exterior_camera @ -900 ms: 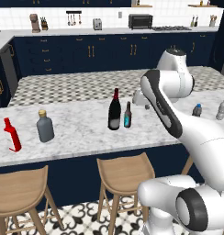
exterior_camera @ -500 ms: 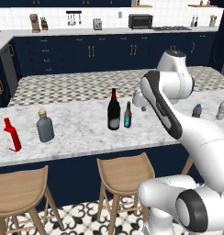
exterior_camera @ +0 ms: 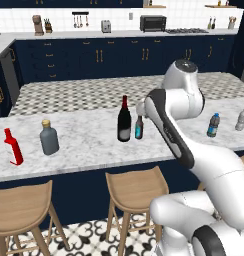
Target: Move the plastic bottles in the middle to the plastics group, and the glass bottles in the middle to the glass group.
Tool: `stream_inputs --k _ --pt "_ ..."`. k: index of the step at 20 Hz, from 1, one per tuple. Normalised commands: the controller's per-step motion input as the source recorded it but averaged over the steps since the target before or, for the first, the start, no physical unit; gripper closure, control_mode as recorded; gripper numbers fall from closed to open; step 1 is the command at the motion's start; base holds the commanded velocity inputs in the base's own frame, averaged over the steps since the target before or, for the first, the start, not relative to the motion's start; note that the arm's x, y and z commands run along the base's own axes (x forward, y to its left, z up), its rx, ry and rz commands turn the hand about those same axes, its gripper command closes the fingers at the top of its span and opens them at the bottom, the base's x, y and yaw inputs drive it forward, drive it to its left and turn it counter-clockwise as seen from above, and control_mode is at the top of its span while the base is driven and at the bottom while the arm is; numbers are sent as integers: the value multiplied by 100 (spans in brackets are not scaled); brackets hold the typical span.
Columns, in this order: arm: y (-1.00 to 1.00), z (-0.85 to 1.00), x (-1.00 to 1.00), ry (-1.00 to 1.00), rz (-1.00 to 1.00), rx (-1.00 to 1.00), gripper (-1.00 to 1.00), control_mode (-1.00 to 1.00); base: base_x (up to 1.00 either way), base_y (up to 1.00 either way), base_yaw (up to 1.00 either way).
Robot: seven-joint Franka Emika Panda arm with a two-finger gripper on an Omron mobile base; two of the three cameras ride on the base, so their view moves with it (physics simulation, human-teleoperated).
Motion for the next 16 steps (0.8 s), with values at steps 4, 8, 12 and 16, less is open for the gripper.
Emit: stream_inputs --k 4,8,12,16 --pt "38 8 38 -9 -5 -6 -100 -100 0 0 0" --pt "22 -1 64 1 -11 -9 -100 -100 0 0 0" --pt "-4 0 55 3 -2 -3 -100 -100 0 0 0" --pt "-4 0 51 5 0 0 -100 -100 0 0 0"
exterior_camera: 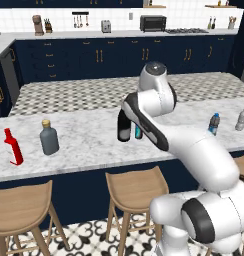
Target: Move the plastic bottles in the middle to the plastics group, and the glass bottles in the middle to the glass group.
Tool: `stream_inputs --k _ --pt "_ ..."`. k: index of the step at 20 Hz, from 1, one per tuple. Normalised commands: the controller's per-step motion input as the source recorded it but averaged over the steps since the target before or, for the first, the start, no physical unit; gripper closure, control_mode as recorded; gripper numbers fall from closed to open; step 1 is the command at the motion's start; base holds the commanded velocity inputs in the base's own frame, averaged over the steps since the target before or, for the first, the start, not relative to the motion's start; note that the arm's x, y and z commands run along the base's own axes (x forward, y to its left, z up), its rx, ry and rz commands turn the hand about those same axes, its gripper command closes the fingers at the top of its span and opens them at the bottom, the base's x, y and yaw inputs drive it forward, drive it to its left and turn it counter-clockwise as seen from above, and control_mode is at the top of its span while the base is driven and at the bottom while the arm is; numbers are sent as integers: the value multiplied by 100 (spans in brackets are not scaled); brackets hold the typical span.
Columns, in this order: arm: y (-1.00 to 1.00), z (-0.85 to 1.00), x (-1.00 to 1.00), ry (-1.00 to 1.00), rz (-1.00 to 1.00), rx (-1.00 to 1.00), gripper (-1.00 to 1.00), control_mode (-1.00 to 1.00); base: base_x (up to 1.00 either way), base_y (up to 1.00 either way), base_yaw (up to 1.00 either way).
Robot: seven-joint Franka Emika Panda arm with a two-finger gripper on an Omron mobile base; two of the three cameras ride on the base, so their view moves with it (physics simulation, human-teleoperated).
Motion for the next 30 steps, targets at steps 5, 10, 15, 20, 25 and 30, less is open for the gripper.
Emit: stream_inputs --k 5,10,15,20,25,30 --pt "-3 -14 62 9 5 0 -100 -100 0 0 0" --pt "0 -18 48 2 8 0 -100 -100 0 0 0" --pt "0 -18 28 0 8 1 -100 -100 0 0 0" --pt "0 -26 38 0 8 1 -100 -100 0 0 0" --pt "0 -22 37 0 5 0 -100 -100 0 0 0" --pt "2 0 42 0 0 0 -100 -100 0 0 0"
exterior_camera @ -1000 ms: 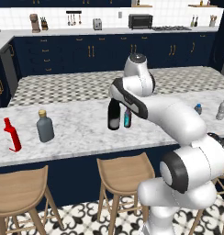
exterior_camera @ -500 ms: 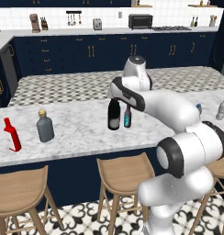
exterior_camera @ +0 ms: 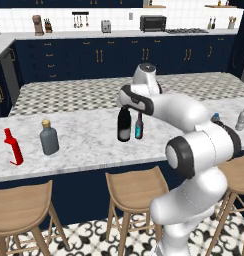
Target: Move the plastic bottles in the middle to the plastics group, and the glass bottles in the middle to the glass group.
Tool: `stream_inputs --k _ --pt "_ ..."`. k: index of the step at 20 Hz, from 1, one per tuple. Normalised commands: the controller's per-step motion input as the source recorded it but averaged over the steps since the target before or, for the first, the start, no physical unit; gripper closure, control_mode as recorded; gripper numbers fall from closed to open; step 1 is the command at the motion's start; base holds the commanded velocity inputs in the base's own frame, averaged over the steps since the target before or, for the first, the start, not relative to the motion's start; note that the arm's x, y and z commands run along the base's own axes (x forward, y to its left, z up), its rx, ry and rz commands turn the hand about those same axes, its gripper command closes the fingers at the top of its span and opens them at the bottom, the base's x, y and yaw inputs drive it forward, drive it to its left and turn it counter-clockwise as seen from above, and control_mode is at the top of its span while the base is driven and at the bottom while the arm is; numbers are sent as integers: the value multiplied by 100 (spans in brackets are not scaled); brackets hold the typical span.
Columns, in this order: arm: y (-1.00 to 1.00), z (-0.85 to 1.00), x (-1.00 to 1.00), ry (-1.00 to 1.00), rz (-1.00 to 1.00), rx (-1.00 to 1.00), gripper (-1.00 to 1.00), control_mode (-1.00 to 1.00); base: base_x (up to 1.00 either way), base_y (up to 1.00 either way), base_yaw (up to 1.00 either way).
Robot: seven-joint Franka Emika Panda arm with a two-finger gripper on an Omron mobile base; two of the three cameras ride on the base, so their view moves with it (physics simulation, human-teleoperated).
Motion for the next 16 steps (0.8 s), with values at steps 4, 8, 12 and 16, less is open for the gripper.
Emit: stream_inputs --k 4,8,12,16 --pt "4 0 26 1 0 0 -100 -100 0 0 0" --pt "0 -8 10 0 0 0 -100 -100 0 0 0" --pt "0 -16 13 0 1 0 -100 -100 0 0 0" --pt "0 -16 16 0 4 0 -100 -100 0 0 0"
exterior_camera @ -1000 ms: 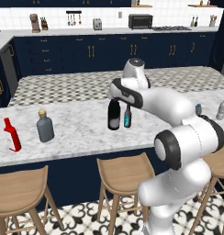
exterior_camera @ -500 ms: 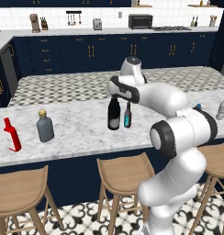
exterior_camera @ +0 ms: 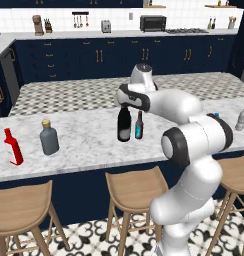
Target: Move the plastic bottles in the middle to the plastics group, and the glass bottles in the middle to the glass group.
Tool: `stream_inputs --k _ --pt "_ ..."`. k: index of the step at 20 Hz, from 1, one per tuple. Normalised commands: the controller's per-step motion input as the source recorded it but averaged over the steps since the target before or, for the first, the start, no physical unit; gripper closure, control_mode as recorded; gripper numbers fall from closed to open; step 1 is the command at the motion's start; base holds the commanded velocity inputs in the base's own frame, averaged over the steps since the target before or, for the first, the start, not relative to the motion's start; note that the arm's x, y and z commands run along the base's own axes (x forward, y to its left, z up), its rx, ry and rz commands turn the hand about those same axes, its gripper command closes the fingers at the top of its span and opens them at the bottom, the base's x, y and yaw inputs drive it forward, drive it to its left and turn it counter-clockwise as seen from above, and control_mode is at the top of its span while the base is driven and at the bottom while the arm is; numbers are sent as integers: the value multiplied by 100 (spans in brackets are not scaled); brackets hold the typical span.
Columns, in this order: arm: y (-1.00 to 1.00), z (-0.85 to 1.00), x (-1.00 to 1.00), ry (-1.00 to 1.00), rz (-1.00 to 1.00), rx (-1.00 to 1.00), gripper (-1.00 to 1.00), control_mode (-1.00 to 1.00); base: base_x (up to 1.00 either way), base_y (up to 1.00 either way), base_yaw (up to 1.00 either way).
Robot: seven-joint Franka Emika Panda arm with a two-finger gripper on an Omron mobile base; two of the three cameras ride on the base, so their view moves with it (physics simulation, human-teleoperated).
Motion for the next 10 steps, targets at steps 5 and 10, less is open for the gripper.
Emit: stream_inputs --k 5,10 --pt "0 -13 24 0 10 0 -100 -100 0 0 0" --pt "1 -6 23 0 4 0 -100 -100 0 0 0"
